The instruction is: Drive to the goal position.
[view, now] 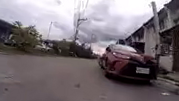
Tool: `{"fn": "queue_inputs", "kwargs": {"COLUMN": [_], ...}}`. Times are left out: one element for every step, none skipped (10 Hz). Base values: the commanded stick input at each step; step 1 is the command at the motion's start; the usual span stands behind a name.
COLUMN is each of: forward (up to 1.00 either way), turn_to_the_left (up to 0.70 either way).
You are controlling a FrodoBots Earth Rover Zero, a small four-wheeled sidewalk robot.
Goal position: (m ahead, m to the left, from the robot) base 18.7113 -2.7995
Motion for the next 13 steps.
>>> {"fn": "queue_inputs", "kwargs": {"forward": [0.7, 0.7, 0.7, 0.7, 0.7, 0.7, 0.7, 0.7, 0.7, 0.7, 0.7, 0.7, 0.7], "turn_to_the_left": [0.05, 0.06, 0.03, 0.02, 0.02, 0.01, 0.0, 0.0, 0.0, 0.0, 0.0, 0.0, 0.0]}}
